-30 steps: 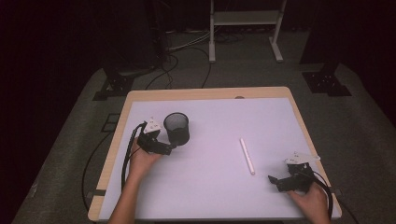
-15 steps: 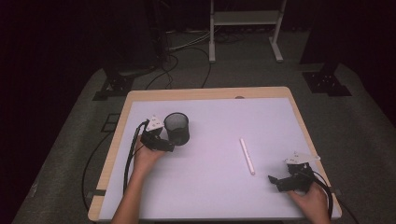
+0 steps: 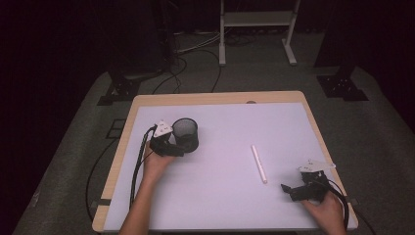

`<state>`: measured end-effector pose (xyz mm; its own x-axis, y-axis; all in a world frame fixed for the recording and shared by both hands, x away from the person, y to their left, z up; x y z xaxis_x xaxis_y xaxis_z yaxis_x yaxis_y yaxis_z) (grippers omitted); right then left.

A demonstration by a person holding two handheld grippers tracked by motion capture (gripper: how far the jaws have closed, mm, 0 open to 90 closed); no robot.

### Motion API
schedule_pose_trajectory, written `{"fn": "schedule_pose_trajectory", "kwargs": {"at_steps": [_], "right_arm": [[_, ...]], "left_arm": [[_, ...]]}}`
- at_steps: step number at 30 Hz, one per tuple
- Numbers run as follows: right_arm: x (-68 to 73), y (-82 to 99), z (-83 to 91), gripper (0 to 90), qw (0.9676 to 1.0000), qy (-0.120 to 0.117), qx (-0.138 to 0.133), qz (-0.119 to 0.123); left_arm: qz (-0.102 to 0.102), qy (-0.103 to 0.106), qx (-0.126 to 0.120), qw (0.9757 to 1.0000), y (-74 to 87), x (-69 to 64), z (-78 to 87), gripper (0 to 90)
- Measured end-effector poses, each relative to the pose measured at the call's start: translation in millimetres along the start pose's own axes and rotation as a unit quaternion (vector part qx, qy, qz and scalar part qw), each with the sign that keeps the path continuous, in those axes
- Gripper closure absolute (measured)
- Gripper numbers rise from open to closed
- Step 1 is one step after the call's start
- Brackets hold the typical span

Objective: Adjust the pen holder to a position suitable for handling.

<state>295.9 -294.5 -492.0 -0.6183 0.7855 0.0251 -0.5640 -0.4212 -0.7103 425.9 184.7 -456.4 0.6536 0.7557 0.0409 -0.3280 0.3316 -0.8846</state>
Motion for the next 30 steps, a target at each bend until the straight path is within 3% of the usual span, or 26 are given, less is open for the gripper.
{"fn": "schedule_pose_trajectory", "kwargs": {"at_steps": [15, 17, 30], "right_arm": [[0.1, 0.0, 0.0, 0.8, 1.0, 0.0, 0.0, -0.001], [0.1, 0.0, 0.0, 0.8, 1.0, 0.0, 0.0, 0.0], [0.1, 0.0, 0.0, 0.8, 1.0, 0.0, 0.0, -0.001]], "left_arm": [[0.006, 0.007, -0.031, 0.9995, 2.3, -0.6, -8.6, 0.0], [0.006, 0.009, -0.035, 0.9993, 2.0, -0.5, -8.3, 3.6], [-0.003, 0.01, -0.036, 0.9993, 2.6, 0.1, -8.2, 9.6]]}}
Point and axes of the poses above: each handheld gripper's, and its own axes: z roughly backward along the jaws, y roughly out of its underside, x roughly to its left, the point moved 1 cm from there along -z, roughly forward along the jaws, and after that the axes turned 2 degrees about -y, right-handed, at the moved point
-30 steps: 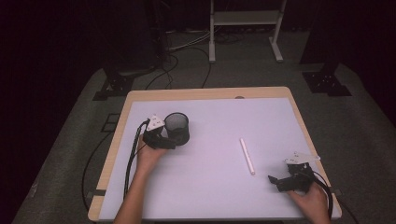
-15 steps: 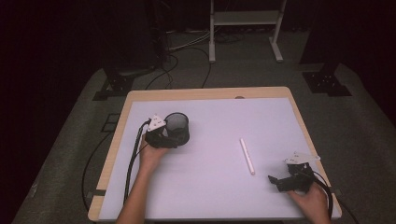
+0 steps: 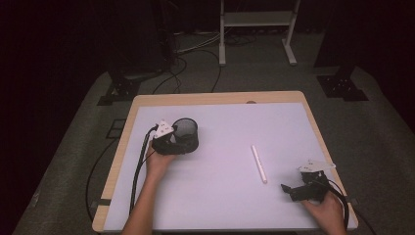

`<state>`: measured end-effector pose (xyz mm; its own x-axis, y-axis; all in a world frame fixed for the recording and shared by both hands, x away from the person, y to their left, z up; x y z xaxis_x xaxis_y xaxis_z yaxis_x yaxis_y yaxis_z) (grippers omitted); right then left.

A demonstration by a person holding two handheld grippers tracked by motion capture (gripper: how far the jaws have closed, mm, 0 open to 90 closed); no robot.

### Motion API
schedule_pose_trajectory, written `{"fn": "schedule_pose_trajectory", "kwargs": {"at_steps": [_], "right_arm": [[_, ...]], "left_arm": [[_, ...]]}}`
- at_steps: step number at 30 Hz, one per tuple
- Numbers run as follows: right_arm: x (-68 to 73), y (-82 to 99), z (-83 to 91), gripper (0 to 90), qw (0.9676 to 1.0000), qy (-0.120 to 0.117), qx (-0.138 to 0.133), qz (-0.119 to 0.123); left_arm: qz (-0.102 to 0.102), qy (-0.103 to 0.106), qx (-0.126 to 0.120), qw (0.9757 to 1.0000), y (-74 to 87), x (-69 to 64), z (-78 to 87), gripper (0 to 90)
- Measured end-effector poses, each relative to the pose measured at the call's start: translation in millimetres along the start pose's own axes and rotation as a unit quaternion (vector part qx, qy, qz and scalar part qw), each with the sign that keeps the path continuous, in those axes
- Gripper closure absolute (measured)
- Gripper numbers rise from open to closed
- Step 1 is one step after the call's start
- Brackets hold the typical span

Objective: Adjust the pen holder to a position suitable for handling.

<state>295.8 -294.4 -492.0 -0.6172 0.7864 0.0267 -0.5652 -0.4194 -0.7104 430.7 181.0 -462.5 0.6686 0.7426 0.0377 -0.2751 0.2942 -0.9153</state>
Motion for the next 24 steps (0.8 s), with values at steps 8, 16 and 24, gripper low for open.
{"fn": "schedule_pose_trajectory", "kwargs": {"at_steps": [8, 16, 24], "right_arm": [[-0.1, 0.0, 0.0, 0.8, 1.0, 0.0, 0.0, 0.001], [0.0, 0.0, 0.0, 0.8, 1.0, 0.0, 0.0, 0.0], [-0.1, 0.0, 0.0, 0.8, 1.0, 0.0, 0.0, 0.0]], "left_arm": [[-0.009, 0.0, -0.001, 1.0, -1.3, -2.2, 0.7, 9.9], [-0.012, 0.009, -0.005, 0.9999, -6.0, -6.8, 5.0, 9.9], [-0.012, 0.023, -0.003, 0.9997, -11.1, -12.7, 11.3, 9.9]]}}
Point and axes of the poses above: each handheld gripper's, and its own axes: z roughly backward along the jaws, y roughly out of its underside, x roughly to its left, the point moved 1 cm from there along -z, roughly forward along the jaws, and after that the axes turned 2 degrees about -y, right-handed, at the moved point
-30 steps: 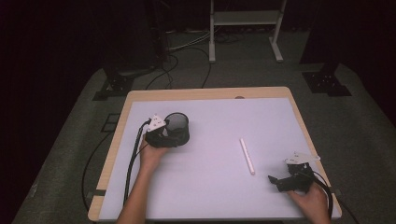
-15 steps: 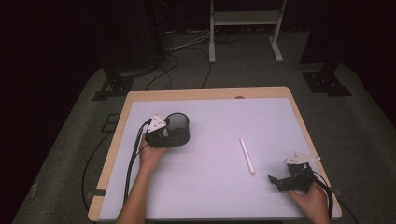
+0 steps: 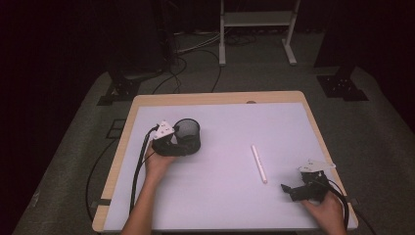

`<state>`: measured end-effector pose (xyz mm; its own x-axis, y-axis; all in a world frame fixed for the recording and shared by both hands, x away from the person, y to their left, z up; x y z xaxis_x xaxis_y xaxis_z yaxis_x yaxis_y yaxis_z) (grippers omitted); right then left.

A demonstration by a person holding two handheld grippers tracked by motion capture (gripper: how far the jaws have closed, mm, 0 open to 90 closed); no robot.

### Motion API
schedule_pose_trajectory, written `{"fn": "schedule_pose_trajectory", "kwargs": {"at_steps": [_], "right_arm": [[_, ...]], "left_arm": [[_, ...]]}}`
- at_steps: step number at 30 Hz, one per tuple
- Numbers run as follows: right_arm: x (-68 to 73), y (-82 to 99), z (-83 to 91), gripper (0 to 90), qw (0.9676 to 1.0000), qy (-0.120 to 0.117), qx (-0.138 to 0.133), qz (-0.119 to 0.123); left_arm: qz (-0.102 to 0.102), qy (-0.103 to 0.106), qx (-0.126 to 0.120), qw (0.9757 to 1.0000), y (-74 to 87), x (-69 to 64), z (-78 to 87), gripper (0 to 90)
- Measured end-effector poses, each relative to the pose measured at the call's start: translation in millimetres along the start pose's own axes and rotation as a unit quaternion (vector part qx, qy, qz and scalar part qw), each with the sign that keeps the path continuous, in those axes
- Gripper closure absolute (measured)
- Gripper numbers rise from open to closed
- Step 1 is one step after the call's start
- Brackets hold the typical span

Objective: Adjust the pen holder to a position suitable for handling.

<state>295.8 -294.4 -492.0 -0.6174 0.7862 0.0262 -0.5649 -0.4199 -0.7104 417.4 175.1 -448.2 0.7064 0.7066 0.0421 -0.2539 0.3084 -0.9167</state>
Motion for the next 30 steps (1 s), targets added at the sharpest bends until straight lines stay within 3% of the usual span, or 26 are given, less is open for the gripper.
{"fn": "schedule_pose_trajectory", "kwargs": {"at_steps": [30], "right_arm": [[0.0, 0.0, 0.0, 0.8, 1.0, 0.0, 0.0, 0.0]], "left_arm": [[-0.007, 0.062, 0.008, 0.998, -14.0, -42.0, 19.0, 9.9]]}}
Point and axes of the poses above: each handheld gripper's, and its own axes: z roughly backward along the jaws, y roughly out of its underside, x roughly to its left, the point moved 1 cm from there along -z, roughly forward along the jaws, and after that the axes turned 2 degrees about -y, right-handed, at the moved point
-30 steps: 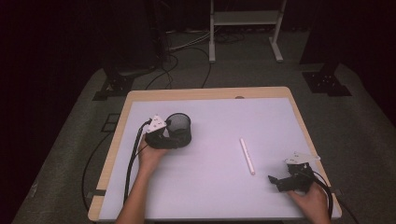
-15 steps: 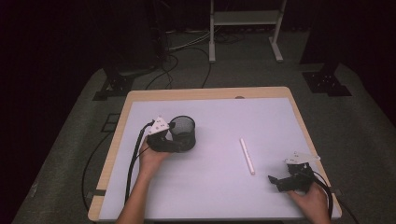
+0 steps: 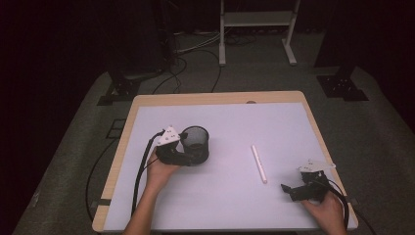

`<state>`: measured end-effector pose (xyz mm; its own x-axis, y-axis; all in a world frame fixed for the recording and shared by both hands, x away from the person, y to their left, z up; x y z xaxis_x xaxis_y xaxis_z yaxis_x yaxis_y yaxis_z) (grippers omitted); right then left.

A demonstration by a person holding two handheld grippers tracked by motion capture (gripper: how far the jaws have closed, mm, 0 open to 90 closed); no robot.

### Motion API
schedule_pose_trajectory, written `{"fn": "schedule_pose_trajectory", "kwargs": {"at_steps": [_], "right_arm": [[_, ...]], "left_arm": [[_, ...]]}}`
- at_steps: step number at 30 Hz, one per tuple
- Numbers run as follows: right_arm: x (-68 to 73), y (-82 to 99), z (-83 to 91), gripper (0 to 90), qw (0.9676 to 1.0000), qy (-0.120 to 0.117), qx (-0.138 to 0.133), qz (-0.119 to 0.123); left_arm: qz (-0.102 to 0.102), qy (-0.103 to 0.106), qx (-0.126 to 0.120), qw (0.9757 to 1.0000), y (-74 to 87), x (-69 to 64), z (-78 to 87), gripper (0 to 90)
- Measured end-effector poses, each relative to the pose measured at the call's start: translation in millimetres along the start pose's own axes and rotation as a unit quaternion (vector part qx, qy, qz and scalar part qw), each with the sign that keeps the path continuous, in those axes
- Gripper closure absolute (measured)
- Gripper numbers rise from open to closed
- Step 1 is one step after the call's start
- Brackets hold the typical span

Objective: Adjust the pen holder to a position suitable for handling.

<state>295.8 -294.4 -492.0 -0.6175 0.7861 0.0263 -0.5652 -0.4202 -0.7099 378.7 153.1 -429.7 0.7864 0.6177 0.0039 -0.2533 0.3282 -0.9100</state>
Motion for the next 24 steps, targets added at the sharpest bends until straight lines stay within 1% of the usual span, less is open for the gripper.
{"fn": "schedule_pose_trajectory", "kwargs": {"at_steps": [6, 9, 13, 16, 19, 24], "right_arm": [[-0.1, 0.0, 0.0, 0.8, 1.0, 0.0, 0.0, 0.001], [0.0, 0.0, 0.0, 0.8, 1.0, 0.0, 0.0, 0.0], [-0.2, -0.1, -0.1, 0.8, 1.0, 0.0, 0.0, 0.0], [-0.1, -0.1, 0.0, 0.8, 1.0, 0.0, 0.0, 0.0], [-0.2, 0.0, 0.0, 0.8, 1.0, 0.0, 0.0, 0.001], [-0.2, -0.1, 0.0, 0.8, 1.0, 0.0, 0.0, 0.001]], "left_arm": [[-0.002, 0.008, 0.001, 1.0, 1.0, -6.7, 0.8, 9.8], [0.001, 0.016, 0.0, 0.9999, 1.3, -11.4, -1.0, 9.9], [-0.008, 0.027, 0.004, 0.9996, 0.7, -19.8, -5.1, 9.8], [-0.009, 0.037, 0.003, 0.9993, -0.1, -25.4, -8.1, 9.8], [-0.014, 0.044, 0.006, 0.9989, -0.5, -30.6, -11.6, 9.8], [-0.015, 0.059, 0.001, 0.9981, -1.6, -38.6, -17.0, 9.8]]}}
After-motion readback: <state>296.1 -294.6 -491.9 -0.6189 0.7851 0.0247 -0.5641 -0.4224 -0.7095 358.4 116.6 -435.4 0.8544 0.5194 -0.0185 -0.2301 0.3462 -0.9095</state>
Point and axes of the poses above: each handheld gripper's, and its own axes: z roughly backward along the jaws, y roughly out of its underside, x roughly to its left, the point moved 1 cm from there along -z, roughly forward along the jaws, and after that the axes turned 2 degrees about -y, right-handed, at the moved point
